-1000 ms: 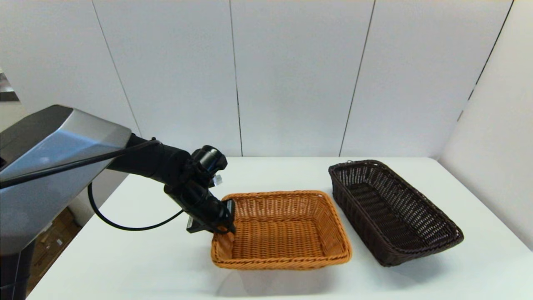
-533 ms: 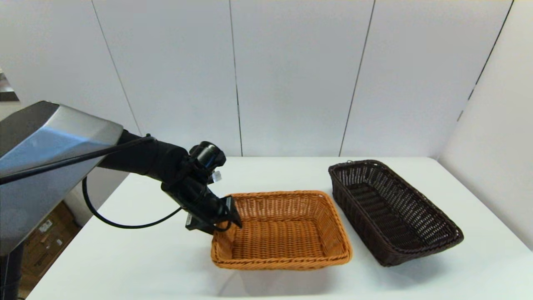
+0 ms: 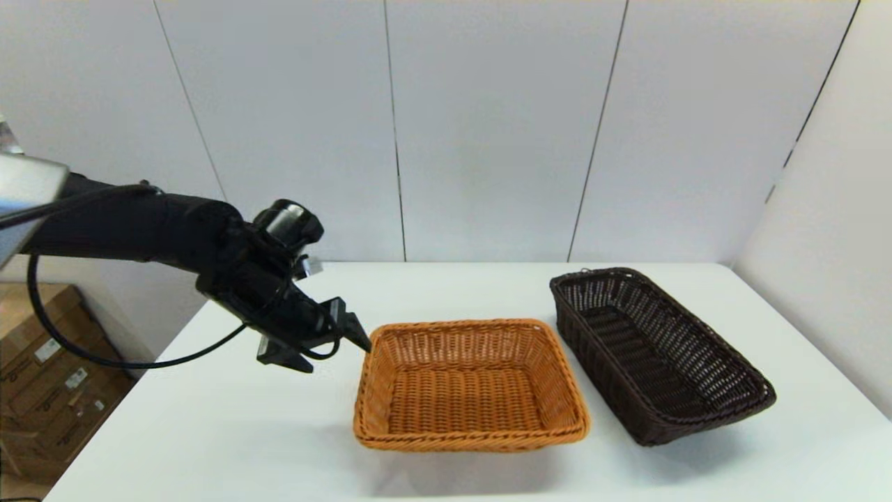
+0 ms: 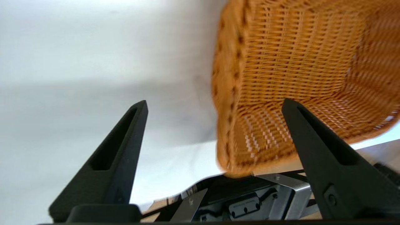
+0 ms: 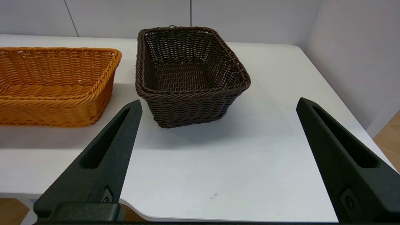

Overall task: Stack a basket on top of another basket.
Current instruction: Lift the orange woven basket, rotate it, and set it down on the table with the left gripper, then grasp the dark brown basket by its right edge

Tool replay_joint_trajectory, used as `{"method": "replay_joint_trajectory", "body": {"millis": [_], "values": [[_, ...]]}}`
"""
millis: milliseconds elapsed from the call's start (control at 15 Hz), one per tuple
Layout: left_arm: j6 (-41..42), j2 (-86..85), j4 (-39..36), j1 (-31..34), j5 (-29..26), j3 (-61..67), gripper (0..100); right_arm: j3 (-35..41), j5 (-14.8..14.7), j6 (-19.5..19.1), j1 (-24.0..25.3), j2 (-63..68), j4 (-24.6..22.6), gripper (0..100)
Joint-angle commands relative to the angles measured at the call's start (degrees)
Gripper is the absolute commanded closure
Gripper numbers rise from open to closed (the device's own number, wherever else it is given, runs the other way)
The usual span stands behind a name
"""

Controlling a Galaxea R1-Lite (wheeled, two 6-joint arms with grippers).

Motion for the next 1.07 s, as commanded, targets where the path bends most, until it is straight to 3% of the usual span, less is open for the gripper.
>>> {"method": "replay_joint_trajectory", "body": {"millis": [67,667,1067], "values": [[2.5,-7.3,2.9,4.5,-0.1,0.7,0,0.0,0.0,0.0,0.0,0.1,0.0,0],[16.7,-27.6,10.3,17.8,-0.5,9.6,0,0.1,0.0,0.0,0.0,0.1,0.0,0],[20.5,-48.3,10.1,18.7,-1.2,21.6,0,0.0,0.0,0.0,0.0,0.1,0.2,0]]}}
